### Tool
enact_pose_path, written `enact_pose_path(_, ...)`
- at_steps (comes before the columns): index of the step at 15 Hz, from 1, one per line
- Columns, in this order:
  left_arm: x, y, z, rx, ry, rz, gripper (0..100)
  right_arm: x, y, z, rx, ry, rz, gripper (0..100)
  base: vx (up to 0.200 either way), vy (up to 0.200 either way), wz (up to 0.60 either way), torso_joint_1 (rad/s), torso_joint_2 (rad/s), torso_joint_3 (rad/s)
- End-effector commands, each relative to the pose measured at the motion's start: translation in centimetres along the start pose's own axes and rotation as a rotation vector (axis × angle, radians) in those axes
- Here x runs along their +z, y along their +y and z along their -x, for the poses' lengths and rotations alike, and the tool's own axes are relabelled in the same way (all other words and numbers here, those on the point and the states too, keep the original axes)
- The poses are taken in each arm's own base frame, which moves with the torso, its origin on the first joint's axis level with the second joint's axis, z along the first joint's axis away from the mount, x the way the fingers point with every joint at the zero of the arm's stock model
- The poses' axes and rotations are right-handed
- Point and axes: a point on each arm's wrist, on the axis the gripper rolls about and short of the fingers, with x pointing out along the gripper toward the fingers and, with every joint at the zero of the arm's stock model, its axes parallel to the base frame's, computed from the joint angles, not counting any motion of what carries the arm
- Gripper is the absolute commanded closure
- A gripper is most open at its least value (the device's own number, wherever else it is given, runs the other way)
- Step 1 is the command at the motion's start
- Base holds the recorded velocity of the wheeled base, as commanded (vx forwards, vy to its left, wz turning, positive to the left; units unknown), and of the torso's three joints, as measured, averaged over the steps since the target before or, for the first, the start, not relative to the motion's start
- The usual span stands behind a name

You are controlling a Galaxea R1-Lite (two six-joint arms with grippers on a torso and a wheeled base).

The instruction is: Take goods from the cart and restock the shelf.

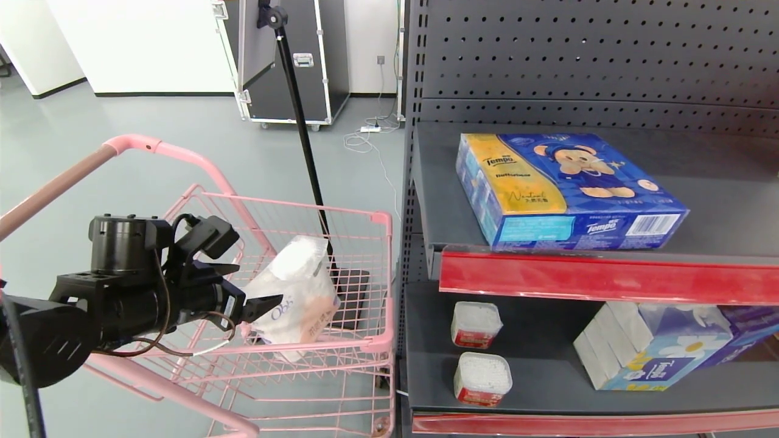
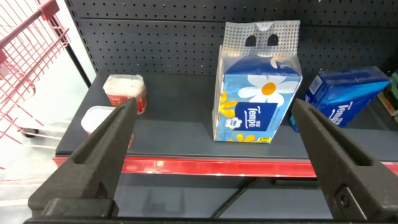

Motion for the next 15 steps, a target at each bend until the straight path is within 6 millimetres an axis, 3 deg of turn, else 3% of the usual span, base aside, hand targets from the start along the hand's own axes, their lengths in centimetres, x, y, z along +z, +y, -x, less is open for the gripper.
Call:
enact_pose_path(1, -0.3, 0.2, -1.4, -0.013, 0.024, 0.005, 0, 0.0, 0.0, 0.0, -0.001, 0.000, -0.001, 0, 0.000, 0.000, 0.00, 0.000, 0.00, 0.000)
enact_pose_path(15, -0.5, -1.1, -5.6, -0.083, 0.076, -0.061, 0, 0.0, 0.0, 0.0, 0.001, 0.000, 0.001, 0, 0.000, 0.000, 0.00, 0.000, 0.00, 0.000)
